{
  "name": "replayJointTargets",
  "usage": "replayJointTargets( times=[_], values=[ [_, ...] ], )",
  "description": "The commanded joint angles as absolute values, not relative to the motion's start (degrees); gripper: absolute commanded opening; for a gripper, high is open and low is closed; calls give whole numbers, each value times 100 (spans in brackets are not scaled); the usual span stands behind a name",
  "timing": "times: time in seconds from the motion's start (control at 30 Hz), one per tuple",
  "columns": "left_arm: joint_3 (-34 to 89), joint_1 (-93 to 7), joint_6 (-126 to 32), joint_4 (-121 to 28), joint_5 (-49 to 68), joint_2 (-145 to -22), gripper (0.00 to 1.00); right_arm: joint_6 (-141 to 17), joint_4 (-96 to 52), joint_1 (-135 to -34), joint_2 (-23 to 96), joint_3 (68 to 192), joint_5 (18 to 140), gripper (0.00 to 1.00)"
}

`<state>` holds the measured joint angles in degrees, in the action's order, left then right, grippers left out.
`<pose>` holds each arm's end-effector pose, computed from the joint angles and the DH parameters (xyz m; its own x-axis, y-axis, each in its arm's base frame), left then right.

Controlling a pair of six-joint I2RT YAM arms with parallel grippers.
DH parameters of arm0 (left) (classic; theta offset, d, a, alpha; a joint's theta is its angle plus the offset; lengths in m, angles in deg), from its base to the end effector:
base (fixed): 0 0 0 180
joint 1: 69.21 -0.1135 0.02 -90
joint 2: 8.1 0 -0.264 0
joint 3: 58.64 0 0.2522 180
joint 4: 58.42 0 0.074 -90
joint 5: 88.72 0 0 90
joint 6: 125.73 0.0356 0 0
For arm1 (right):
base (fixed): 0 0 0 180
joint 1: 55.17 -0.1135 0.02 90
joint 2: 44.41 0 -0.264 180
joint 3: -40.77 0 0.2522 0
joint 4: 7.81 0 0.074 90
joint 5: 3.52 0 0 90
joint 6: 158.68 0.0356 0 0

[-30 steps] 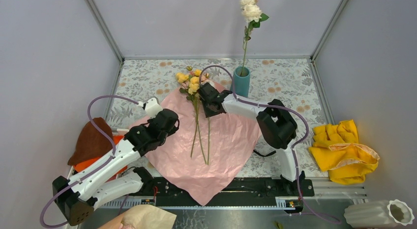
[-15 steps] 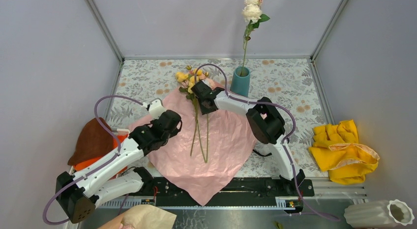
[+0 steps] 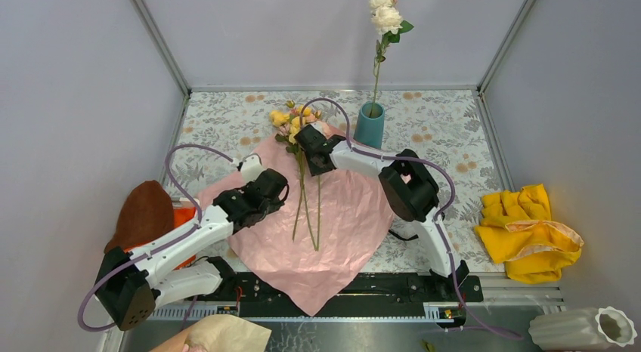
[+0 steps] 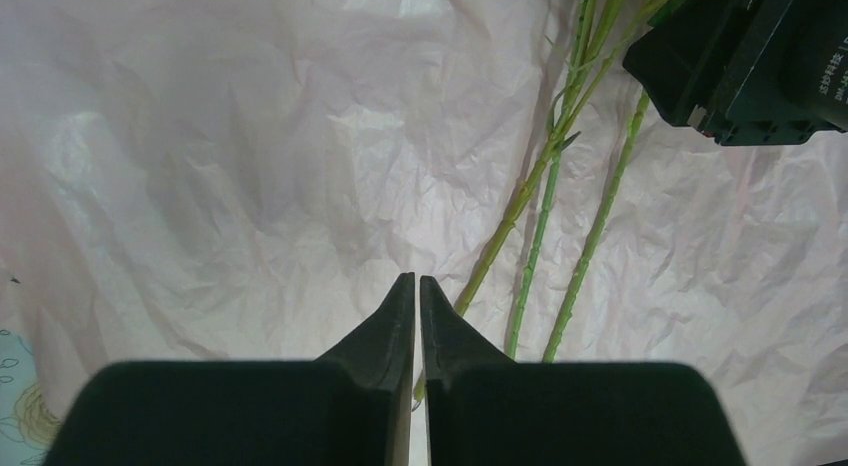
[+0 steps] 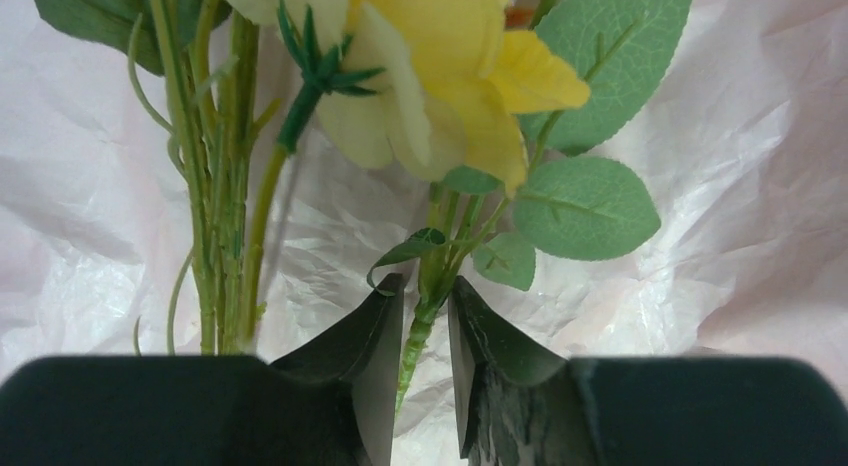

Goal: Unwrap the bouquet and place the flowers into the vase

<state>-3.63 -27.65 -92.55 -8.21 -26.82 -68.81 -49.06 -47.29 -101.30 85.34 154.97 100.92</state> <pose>0.1614 -0.1207 0.2314 -0.6636 -0.3984 -0.6332 -0.3065 0.9169 -0.2556 0.3487 0.3499 0.1600 -0.7361 -0.2965 -0.6085 -0.3736 0.9276 0.0000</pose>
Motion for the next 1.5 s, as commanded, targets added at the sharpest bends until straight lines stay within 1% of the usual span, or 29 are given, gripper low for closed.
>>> replayJointTargets(
  times=[0.0,0.03,0.07,0.1,0.17,0.2,0.27,0.5,0.7,0.83,0.93,1.13,1.3,1.37,1.47],
  values=[
    [-401,-2808,-9169,-1211,-2586,-6931,10,-4925,-4778,-10140,8003,15189,10154,30],
    [-409,-2812,-9168,-1222,-2578,-6935,10,-4936,-4772,-10140,7913,15152,10145,29],
    [-401,-2808,-9166,-1229,-2572,-6925,9,-4954,-4766,-10140,7810,15115,10136,25],
    [-401,-2809,-9170,-1231,-2571,-6918,9,-4962,-4756,-10135,7676,15080,10127,21],
    [-392,-2812,-9170,-1232,-2580,-6897,9,-5007,-4733,-10140,7496,15019,10124,9],
    [-399,-2811,-9165,-1240,-2572,-6888,9,-5037,-4758,-10139,7422,15014,10137,4],
    [-417,-2816,-9167,-1265,-2554,-6879,9,-5074,-4797,-10140,7267,15015,10186,0],
    [-392,-2816,-9171,-1284,-2488,-6816,8,-5119,-4845,-10140,6633,14965,10158,0],
    [-363,-2816,-9097,-1232,-2584,-6512,8,-5187,-4785,-10139,5847,14886,10136,0],
    [-382,-2816,-9084,-1206,-2601,-6388,8,-5518,-4497,-10143,5244,14926,10358,0],
    [-395,-2818,-9096,-1205,-2577,-6374,8,-5862,-4179,-10140,4795,15023,10775,0],
    [-393,-2817,-9094,-1209,-2575,-6332,8,-7001,-2892,-10140,4274,15112,12039,0],
    [-399,-2821,-9082,-1191,-2610,-6288,8,-8514,-946,-10092,4316,15122,12878,0],
    [-416,-2819,-9083,-1188,-2625,-6262,8,-9007,-271,-9916,4530,15243,12970,0],
    [-421,-2817,-9077,-1188,-2658,-6225,8,-9169,574,-9484,4854,15340,12704,0]
  ],
)
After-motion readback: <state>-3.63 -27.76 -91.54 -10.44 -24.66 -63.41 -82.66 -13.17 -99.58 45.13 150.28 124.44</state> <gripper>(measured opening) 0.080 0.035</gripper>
